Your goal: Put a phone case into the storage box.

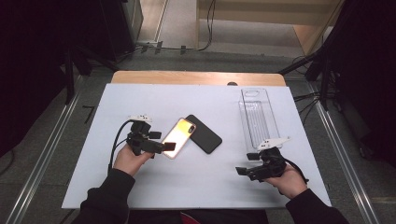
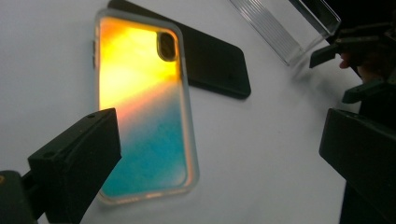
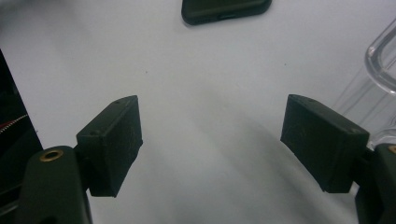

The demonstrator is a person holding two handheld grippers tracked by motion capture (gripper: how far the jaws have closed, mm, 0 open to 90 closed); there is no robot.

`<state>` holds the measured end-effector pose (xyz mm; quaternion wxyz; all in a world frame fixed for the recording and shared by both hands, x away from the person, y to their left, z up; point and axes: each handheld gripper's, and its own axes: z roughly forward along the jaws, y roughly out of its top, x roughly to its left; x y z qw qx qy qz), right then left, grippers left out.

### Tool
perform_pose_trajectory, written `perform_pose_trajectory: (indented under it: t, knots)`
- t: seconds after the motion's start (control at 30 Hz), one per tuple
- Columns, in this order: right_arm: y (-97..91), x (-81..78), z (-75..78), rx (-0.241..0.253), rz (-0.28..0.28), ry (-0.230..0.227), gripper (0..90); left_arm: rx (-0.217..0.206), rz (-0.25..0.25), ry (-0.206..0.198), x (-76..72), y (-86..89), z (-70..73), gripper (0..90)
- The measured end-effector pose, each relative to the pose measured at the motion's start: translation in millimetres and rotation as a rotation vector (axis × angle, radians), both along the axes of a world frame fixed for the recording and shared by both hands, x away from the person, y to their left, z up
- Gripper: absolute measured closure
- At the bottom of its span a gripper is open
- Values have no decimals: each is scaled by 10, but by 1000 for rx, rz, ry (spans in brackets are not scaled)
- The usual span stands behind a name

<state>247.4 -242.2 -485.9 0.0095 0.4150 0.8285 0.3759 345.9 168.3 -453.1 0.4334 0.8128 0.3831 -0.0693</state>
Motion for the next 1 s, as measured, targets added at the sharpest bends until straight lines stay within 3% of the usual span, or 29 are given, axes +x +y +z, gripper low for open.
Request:
perform_pose_trajectory:
  t: [0.13, 0.4, 0.57, 0.8, 1.0]
  knots:
    - [-3, -1, 1, 0, -1, 0, 185, 47, 21, 0, 123, -46, -20, 0]
    - [-1, 0, 0, -2, 2, 1, 185, 76, 33, 11, 332, -168, -115, 0]
    - [-2, 0, -1, -3, 5, 0, 185, 102, 44, -46, 395, -236, -192, 0]
    - [0, 2, -3, -4, 7, 0, 185, 121, 22, -30, 449, -358, -277, 0]
    - [-2, 0, -1, -6, 7, -1, 185, 144, 30, -7, 466, -417, -348, 0]
